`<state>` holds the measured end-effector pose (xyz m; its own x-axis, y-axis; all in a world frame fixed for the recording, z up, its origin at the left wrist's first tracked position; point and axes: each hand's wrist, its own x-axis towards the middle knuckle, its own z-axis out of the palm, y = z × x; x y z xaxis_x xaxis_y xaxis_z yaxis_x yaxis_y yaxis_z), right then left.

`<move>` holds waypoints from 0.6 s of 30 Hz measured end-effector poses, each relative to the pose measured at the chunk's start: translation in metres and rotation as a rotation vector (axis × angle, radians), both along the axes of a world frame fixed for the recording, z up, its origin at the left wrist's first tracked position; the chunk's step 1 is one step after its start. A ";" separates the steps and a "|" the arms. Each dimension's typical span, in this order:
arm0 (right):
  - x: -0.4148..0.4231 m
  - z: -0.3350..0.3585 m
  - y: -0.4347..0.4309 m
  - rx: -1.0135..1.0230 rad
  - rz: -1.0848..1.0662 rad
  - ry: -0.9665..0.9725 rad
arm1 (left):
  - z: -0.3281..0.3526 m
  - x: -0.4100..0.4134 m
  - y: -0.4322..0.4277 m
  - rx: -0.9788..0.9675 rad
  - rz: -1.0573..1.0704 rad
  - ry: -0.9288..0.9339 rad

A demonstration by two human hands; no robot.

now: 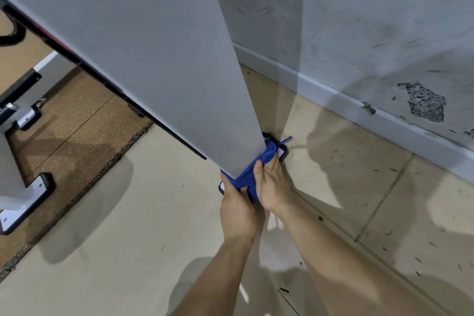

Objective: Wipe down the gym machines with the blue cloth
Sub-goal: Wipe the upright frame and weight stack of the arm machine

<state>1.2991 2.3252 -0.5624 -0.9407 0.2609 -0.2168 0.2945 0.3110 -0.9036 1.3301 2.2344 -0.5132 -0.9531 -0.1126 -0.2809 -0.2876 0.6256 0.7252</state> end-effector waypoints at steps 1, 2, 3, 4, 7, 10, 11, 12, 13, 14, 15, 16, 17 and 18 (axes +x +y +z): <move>-0.001 0.001 0.000 -0.037 -0.002 -0.010 | 0.003 0.000 -0.002 0.014 -0.014 0.010; -0.001 0.004 -0.001 -0.094 -0.013 -0.024 | 0.008 0.002 -0.003 0.030 -0.026 0.031; -0.002 0.010 -0.003 -0.153 -0.025 -0.032 | 0.016 0.003 -0.003 0.049 -0.030 0.055; -0.003 0.021 -0.007 -0.198 -0.041 -0.034 | 0.026 0.003 -0.004 0.067 -0.024 0.081; -0.007 0.070 -0.018 -0.216 -0.115 0.068 | 0.072 0.002 -0.005 0.117 0.022 0.150; -0.013 0.135 -0.021 -0.194 -0.158 0.232 | 0.134 0.000 -0.002 0.169 0.043 0.245; -0.015 0.158 -0.021 -0.191 -0.160 0.273 | 0.155 -0.002 0.000 0.213 0.068 0.255; -0.018 0.181 -0.020 -0.181 -0.154 0.309 | 0.176 -0.003 0.001 0.242 0.086 0.261; -0.020 0.203 -0.018 -0.164 -0.140 0.347 | 0.195 -0.003 0.001 0.247 0.088 0.283; -0.020 0.225 -0.016 -0.150 -0.122 0.381 | 0.215 -0.002 0.001 0.232 0.074 0.317; -0.021 0.247 -0.015 -0.141 -0.105 0.412 | 0.234 -0.001 0.001 0.210 0.050 0.359; -0.022 0.267 -0.013 -0.138 -0.093 0.442 | 0.251 -0.001 0.000 0.189 0.033 0.399; -0.023 0.286 -0.011 -0.134 -0.083 0.468 | 0.266 0.000 -0.003 0.184 0.026 0.426; -0.023 0.304 -0.010 -0.123 -0.078 0.494 | 0.280 -0.002 -0.005 0.178 0.022 0.454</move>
